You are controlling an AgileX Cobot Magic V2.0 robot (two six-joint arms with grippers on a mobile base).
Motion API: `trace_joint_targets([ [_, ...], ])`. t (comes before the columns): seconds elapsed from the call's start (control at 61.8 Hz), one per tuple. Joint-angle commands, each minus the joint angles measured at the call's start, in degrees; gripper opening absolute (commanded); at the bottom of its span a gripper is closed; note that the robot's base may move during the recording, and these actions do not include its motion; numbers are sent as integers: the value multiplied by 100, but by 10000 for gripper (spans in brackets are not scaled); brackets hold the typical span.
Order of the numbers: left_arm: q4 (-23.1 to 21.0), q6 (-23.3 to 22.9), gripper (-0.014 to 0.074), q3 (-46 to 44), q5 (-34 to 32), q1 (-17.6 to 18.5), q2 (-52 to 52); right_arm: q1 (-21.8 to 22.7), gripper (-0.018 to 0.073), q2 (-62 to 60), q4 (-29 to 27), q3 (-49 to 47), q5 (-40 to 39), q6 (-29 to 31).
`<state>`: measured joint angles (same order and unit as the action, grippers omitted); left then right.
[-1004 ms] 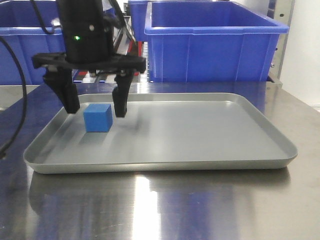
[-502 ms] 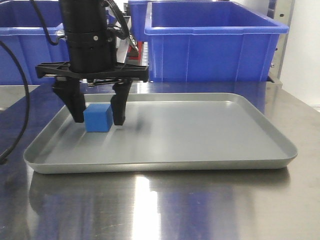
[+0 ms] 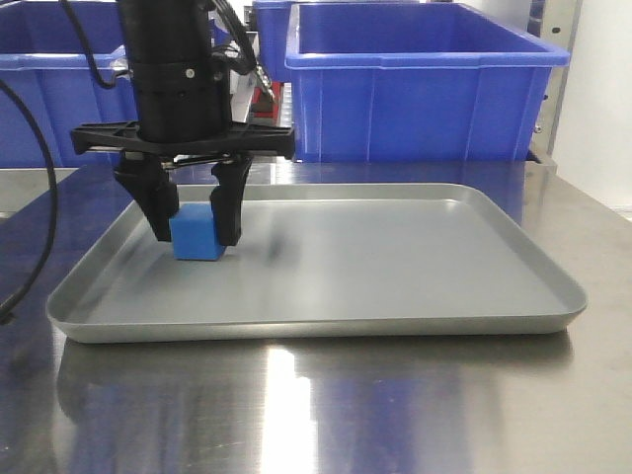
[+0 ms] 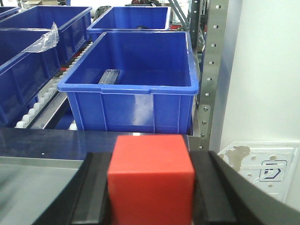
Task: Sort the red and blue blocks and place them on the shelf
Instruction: 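Close the left gripper on the blue cube and lift it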
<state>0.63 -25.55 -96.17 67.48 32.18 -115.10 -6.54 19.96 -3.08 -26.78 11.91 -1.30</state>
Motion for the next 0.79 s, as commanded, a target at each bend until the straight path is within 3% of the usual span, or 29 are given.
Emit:
trace_joint_targets([
  [0.0, -3, 279, 125, -182, -60, -27, 618, 34, 50, 24, -5, -148, -494, 46],
  [0.243, -594, 1768, 125, -141, -121, -349, 1418, 34, 50, 24, -5, -148, -494, 46],
  [0.453, -1433, 3263, 125, 684, -877, -851, 2249, 34, 50, 24, -5, -148, -494, 46],
  [0.599, -1572, 3492, 125, 1755, -2065, -1207, 2966, 34, 50, 24, -5, -148, -494, 46],
  [0.777, -1572, 3492, 125, 3400, -4299, -1534, 4169, 34, 50, 24, -5, -148, -494, 46],
])
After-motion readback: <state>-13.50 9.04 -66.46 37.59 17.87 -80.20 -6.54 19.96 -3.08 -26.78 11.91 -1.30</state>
